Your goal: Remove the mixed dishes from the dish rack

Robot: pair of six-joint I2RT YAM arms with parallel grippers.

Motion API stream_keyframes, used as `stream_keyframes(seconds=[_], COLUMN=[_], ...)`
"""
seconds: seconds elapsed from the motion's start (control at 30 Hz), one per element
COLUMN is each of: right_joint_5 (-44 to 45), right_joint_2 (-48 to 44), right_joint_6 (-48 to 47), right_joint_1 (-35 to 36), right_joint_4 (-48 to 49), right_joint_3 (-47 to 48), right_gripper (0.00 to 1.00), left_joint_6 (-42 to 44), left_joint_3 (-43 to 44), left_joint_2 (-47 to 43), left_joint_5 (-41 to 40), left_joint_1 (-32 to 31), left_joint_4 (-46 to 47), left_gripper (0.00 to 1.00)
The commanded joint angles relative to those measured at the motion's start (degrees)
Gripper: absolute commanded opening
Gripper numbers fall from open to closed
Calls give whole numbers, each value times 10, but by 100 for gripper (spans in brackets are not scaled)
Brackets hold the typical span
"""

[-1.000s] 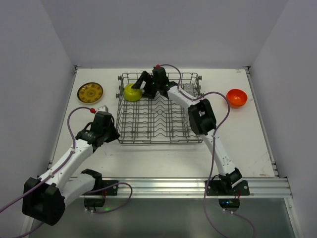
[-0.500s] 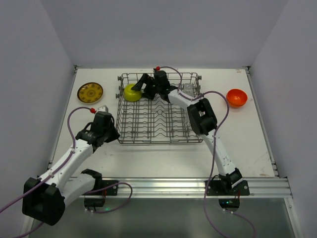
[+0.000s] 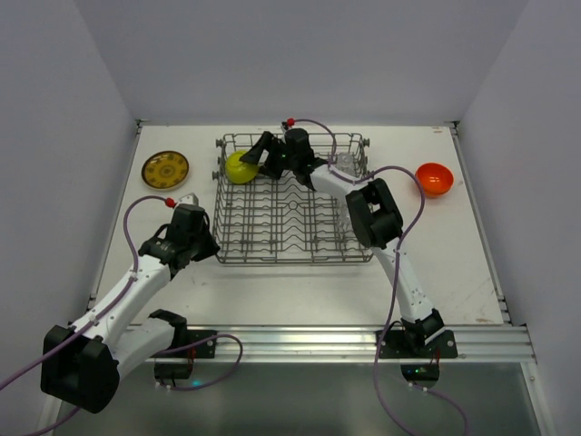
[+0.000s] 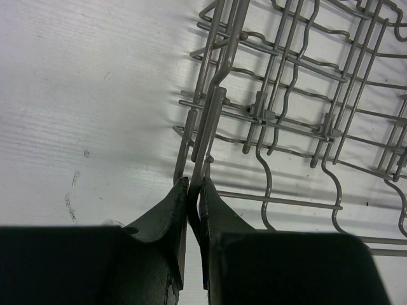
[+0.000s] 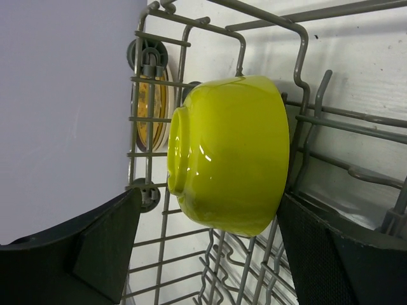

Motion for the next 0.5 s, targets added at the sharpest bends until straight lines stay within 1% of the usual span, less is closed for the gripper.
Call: stream_keyframes(seconds=[0.0, 0.17, 0.27, 0.3, 0.47], right_joint_5=[-14, -17, -21, -23, -27], right_joint_2=[-48, -26, -23, -24, -26], right_joint_6=[1, 6, 14, 16, 20], right_joint_1=[5, 5, 6, 6, 8], right_joint_4=[51, 42, 57, 62, 80], right_joint_3=[5, 35, 35, 33, 27], right_gripper=[86, 83, 80, 77, 71], left_joint_6=[23, 23, 23, 23, 24], left_joint_3=[10, 10, 10, 10, 10], left_joint_2=[-7, -6, -6, -6, -5], left_joint_5=[-2, -1, 0, -1, 0], left_joint_1=[-4, -4, -4, -4, -4], left_joint_4=[-14, -13, -14, -14, -12], left_gripper=[0, 0, 0, 0, 0])
